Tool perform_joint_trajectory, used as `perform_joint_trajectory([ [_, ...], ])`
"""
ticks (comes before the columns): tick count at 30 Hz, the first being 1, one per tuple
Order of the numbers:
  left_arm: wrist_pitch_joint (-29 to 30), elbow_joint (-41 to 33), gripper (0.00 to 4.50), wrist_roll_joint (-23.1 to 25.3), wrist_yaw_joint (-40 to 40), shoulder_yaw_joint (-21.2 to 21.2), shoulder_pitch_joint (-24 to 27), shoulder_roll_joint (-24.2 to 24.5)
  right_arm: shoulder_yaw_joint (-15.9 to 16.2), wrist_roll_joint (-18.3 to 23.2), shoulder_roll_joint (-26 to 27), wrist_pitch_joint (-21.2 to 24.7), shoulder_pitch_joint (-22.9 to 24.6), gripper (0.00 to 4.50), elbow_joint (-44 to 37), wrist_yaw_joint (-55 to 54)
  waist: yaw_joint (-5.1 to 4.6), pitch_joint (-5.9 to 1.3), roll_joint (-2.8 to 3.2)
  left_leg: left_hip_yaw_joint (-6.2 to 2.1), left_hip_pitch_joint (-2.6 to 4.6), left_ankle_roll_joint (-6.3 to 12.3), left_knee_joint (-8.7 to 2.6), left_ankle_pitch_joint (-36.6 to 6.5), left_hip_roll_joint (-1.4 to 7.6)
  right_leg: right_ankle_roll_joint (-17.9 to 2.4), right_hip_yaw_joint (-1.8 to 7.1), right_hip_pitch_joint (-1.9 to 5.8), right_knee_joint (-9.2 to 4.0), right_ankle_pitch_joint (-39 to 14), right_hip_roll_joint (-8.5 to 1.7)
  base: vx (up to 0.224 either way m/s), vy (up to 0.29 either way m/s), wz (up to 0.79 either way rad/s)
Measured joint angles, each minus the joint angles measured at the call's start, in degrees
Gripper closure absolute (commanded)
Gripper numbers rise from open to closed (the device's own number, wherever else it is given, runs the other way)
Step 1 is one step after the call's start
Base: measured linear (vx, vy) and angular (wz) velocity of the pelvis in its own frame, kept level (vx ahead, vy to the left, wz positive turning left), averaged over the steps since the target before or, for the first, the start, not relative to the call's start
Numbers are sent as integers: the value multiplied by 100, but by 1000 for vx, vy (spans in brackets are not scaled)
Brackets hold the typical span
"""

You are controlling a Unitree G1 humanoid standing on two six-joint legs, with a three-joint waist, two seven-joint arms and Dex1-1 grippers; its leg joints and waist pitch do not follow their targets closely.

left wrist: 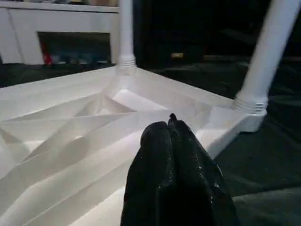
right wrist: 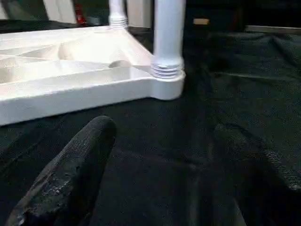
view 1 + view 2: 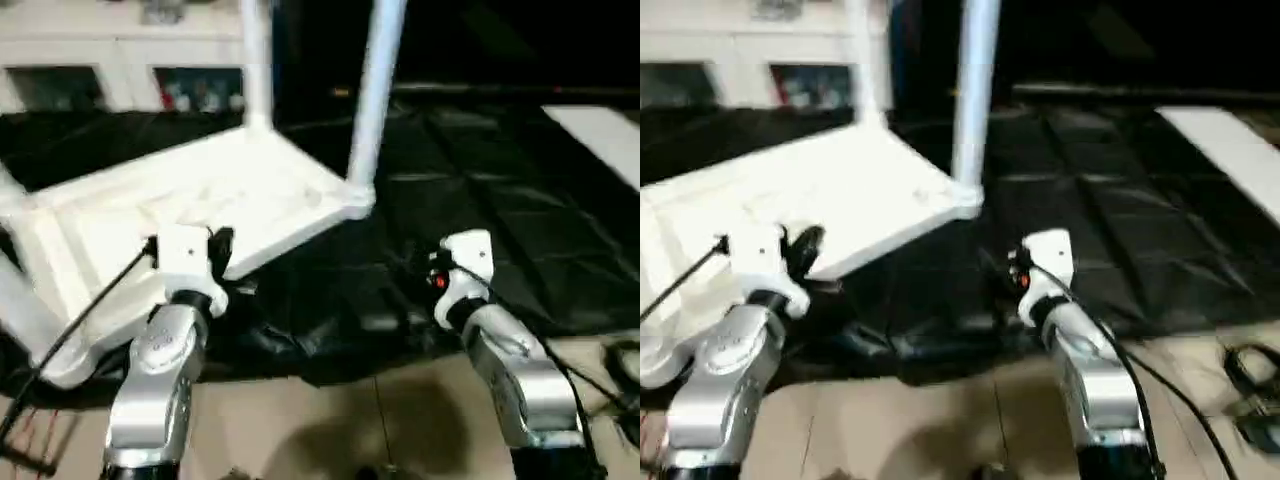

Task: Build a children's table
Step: Rotate leg to tighten

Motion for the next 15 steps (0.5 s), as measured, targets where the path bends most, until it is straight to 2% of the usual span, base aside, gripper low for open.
perform_joint_trajectory([
  [1, -77, -38, 450, 0, -8, -7, -31, -3, -27, 0, -36, 19, -54, 70, 4, -1, 164, -91, -238, 195, -39, -7, 43, 9, 0, 211, 312, 131, 322, -275, -43, -30, -142, -1],
  [2, -97, -31, 450, 0, -1, 17, 72, -40, -19, 9, -50, 28, -107, 70, 4, 3, 233, -88, -244, 187, -68, -39, 82, -38, -2, 176, 378, 29, 338, -393, -27, -30, -142, -1],
  [3, -94, -5, 450, 0, 1, 17, 201, -40, 33, 33, -33, 32, -106, 70, -13, 18, 267, -77, -250, 79, -120, 3, 235, -70, -73, 165, 353, 17, 304, -402, -37, 22, -106, -14],
  [4, -89, 33, 450, 0, -2, 2, 249, -42, 38, 42, -21, 48, -95, 70, -27, 18, 330, -111, -174, -50, -79, 41, 387, -95, -163, 164, 356, 31, 296, -402, -31, 0, 0, 0],
  [5, -91, 29, 450, -1, -6, -5, 236, -38, 24, 42, -32, 66, -99, 70, -28, 12, 335, -142, -76, -91, -6, -40, 283, -98, -183, 158, 282, 23, 274, -398, 5, 0, 0, 0],
  [6, -97, 27, 450, -1, -9, 0, 190, -7, 22, 39, -10, 80, -84, 70, -17, 1, 319, -124, -81, -101, 22, -73, 246, -79, -173, 150, 296, 29, 222, -391, 43, 0, 0, 0],
  [7, -98, 27, 450, -1, -9, 8, 188, -1, 39, 40, -2, 95, -53, 70, -14, 5, 260, -125, -72, -107, 56, -65, 168, -84, -162, 130, 299, 66, 101, -380, 92, 0, 0, 0],
  [8, -98, 27, 450, 0, -12, 9, 195, 1, 69, 40, 1, 98, -57, 70, -12, 4, 219, -118, -54, -120, 122, -62, 70, -86, -136, 86, 304, 171, -85, -356, 161, 0, 0, 0],
  [9, -98, 27, 450, -1, -13, 17, 195, 13, 84, 40, 5, 98, -75, 70, -12, 5, 174, -117, -48, -121, 188, -60, 3, -87, -130, 18, 281, 255, -202, -314, 165, 0, 0, 0],
  [10, -99, 26, 450, -2, -20, 14, 195, 47, 89, 41, 10, 96, -102, 70, -17, 7, 99, -116, -44, -115, 271, -50, -54, -93, -133, -14, 269, 351, -304, -289, 168, 78, 54, -13],
  [11, -101, 19, 450, -3, -27, 11, 192, 50, 85, 41, 8, 92, -114, 70, -23, 7, 61, -118, -43, -102, 315, -46, -72, -95, -135, -10, 273, 440, -352, -282, 166, 78, 54, -13],
  [12, -102, 16, 450, -3, -28, 5, 191, 46, 83, 40, 1, 91, -113, 70, -24, 8, 50, -121, -39, -96, 325, -37, -79, -101, -136, 5, 272, 495, -401, -266, 166, 75, 53, -9],
  [15, -108, 11, 450, -4, -54, -85, 191, -6, 78, 40, -24, 91, -102, 70, -24, 10, 4, -138, -46, -34, 336, -9, -82, -117, -140, 94, 296, 570, -526, -213, 165, 92, 51, -2],
])
